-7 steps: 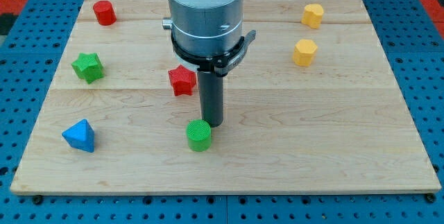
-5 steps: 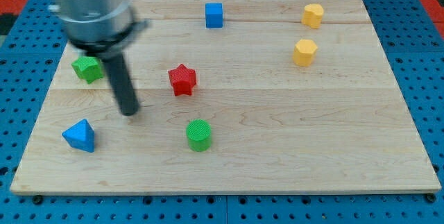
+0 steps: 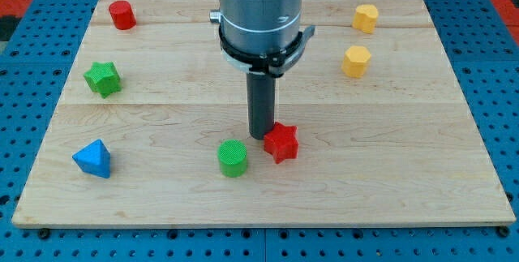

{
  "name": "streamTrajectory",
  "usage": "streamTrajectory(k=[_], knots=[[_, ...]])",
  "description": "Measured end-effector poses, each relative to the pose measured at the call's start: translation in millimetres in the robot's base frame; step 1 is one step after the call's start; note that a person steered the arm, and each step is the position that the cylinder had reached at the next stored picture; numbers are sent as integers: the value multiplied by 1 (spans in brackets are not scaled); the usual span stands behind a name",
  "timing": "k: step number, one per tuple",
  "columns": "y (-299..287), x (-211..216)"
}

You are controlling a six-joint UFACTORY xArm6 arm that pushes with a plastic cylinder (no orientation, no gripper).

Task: Move the red star to the right side of the green circle

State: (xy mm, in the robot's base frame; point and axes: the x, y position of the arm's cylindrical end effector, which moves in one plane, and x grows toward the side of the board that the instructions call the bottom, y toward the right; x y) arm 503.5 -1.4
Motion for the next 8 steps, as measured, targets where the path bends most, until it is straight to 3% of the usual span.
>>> streamTrajectory(k=[1,5,6,7,8], knots=[[23,42],[131,50],[105,2],[180,-54],[207,-114]])
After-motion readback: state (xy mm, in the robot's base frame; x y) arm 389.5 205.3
